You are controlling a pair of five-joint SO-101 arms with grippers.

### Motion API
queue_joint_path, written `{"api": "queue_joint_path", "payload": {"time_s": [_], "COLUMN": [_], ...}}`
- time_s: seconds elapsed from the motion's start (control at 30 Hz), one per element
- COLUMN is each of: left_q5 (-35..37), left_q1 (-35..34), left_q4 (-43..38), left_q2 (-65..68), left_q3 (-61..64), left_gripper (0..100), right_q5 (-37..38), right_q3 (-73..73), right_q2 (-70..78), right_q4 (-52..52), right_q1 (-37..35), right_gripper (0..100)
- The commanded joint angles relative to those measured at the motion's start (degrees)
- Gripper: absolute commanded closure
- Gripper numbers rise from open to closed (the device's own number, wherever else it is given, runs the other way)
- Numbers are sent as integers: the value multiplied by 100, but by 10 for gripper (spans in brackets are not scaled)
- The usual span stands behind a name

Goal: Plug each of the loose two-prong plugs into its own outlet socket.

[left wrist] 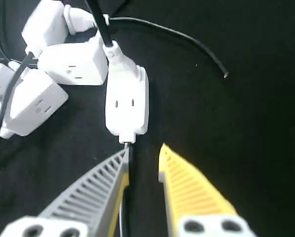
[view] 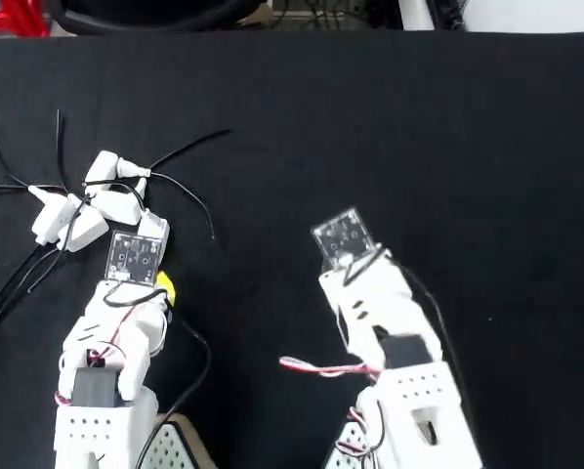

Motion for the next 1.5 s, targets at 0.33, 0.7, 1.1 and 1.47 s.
{"api": "queue_joint_path", "payload": {"time_s": [0.33, 0.7, 1.1, 1.47], "left_q5": [35, 35, 35, 35], "left_q1": [22, 22, 22, 31], "left_q4": [79, 79, 79, 79], "left_q2": [-26, -26, -26, -26], "left_q3": [92, 92, 92, 92], "left_gripper": [895, 895, 895, 895], "right_q5": [35, 35, 44, 44], "right_q3": [303, 303, 303, 303], "right_q2": [-2000, -2765, -2818, -2818], "right_q4": [2884, 4334, 4492, 4501], "right_q1": [-18, 0, 0, 9], "right_gripper": [984, 985, 984, 984]}}
